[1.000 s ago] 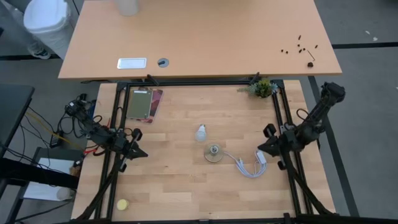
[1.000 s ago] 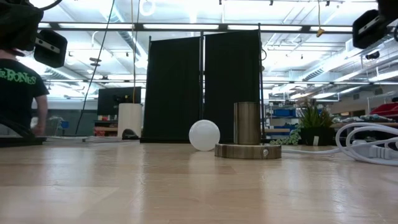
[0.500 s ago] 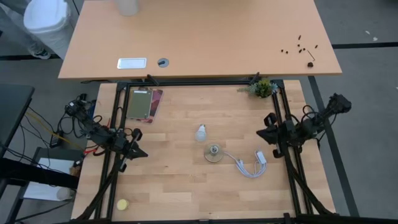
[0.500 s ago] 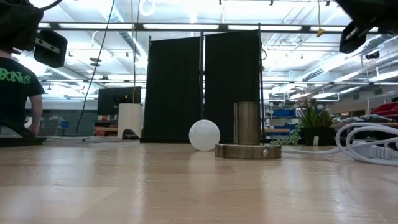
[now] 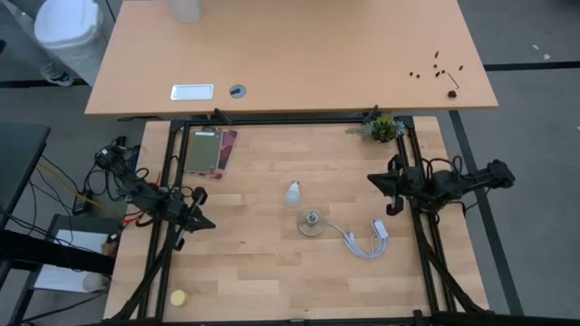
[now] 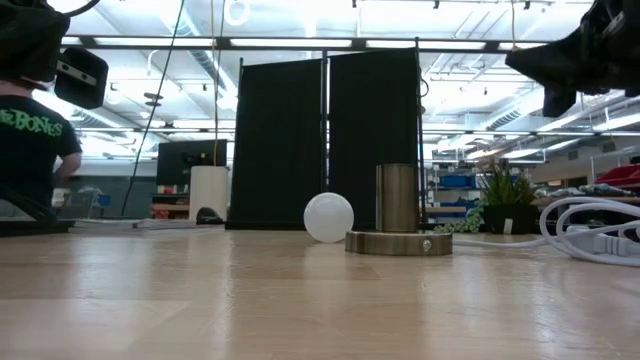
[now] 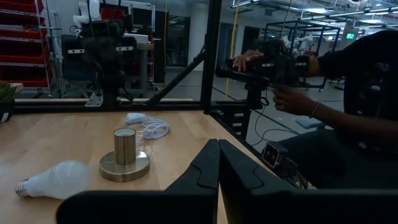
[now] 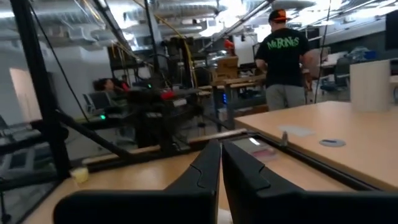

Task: Screw lightbulb
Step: Return to Home Position

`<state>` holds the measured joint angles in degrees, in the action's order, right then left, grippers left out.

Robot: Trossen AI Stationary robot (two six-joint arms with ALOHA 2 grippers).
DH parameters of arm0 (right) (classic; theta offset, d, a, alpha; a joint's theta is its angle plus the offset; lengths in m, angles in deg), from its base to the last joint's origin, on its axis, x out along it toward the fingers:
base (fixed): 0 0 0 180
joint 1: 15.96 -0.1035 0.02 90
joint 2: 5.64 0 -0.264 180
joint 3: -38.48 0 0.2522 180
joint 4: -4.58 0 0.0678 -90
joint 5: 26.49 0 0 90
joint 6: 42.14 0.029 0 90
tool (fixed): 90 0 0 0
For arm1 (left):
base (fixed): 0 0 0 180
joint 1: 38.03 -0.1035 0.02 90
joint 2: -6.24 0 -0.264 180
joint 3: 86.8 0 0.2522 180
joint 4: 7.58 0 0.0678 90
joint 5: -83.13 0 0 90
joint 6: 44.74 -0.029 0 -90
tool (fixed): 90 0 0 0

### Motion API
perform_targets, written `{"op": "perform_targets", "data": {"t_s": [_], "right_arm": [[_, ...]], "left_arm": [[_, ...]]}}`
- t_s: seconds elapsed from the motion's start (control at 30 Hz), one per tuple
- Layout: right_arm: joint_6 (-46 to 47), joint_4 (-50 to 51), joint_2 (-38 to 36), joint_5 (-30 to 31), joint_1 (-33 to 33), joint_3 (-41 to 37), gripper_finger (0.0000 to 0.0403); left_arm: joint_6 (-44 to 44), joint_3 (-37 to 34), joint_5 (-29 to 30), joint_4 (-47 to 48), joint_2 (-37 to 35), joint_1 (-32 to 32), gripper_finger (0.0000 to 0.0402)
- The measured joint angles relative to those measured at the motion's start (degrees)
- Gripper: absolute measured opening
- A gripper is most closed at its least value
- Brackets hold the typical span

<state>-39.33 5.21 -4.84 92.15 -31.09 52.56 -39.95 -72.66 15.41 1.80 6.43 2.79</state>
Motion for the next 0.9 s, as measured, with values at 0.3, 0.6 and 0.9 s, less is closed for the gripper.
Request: {"op": "perform_targets", "data": {"t_s": [0.3, 0.6, 0.9], "right_arm": [[0.67, 9.03, -0.59, -1.33, 4.71, 0.00, 0.0025], [0.04, 8.73, -0.44, -1.33, 5.63, 0.00, 0.0027], [0.05, 8.70, -0.44, -1.33, 5.63, 0.00, 0.0025]], "left_arm": [[-0.02, 0.00, 0.02, 0.00, 0.02, 0.00, 0.0012], [-0.01, 0.00, 0.01, 0.02, 0.02, 0.00, 0.0012], [-0.01, 0.00, 0.00, 0.02, 0.02, 0.00, 0.0012]]}}
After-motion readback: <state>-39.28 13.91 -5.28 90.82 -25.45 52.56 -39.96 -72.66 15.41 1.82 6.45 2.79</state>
